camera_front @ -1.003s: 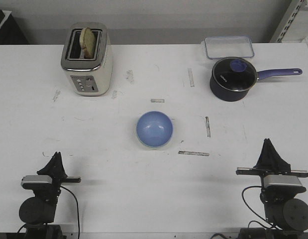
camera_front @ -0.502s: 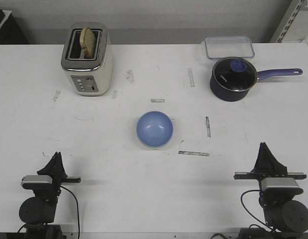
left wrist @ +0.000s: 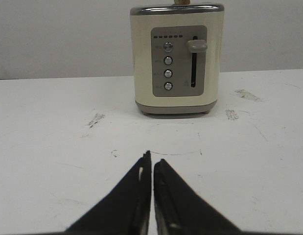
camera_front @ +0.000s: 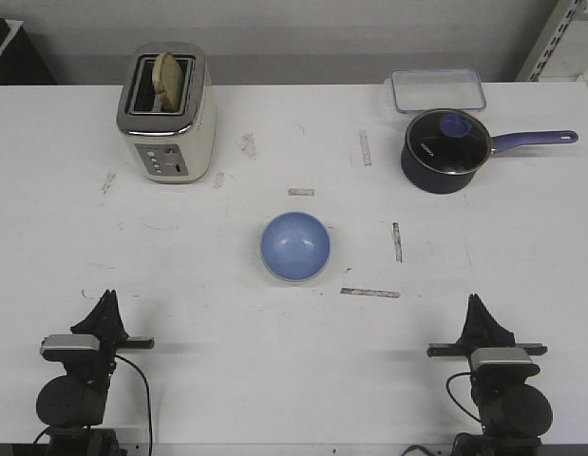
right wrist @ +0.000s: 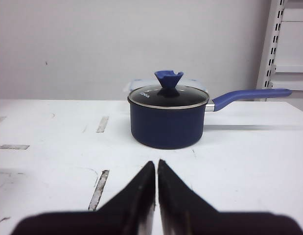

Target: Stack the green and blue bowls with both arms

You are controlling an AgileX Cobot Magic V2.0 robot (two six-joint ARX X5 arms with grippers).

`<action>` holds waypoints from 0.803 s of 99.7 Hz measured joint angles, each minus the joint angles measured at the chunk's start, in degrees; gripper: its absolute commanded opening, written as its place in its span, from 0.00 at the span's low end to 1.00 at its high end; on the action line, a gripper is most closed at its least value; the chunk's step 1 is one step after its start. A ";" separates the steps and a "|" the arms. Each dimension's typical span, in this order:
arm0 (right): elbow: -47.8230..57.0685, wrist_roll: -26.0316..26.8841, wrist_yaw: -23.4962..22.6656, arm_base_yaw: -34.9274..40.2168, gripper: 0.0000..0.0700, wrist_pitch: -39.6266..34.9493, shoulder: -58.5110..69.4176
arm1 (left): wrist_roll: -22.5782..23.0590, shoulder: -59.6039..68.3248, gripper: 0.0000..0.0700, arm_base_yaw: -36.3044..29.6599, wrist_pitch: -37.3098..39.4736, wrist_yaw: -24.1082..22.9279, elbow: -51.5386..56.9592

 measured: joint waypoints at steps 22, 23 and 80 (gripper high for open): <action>-4.98 0.44 -0.44 0.00 0.00 7.74 0.04 | 0.02 0.00 0.00 0.00 -0.04 0.00 0.00; -4.98 0.46 -0.44 0.00 0.00 7.80 0.04 | 0.02 0.00 0.00 0.00 -0.04 0.00 0.00; -4.98 1.49 -0.42 0.00 0.00 5.68 0.02 | 0.02 0.00 0.00 0.00 -0.02 0.00 0.00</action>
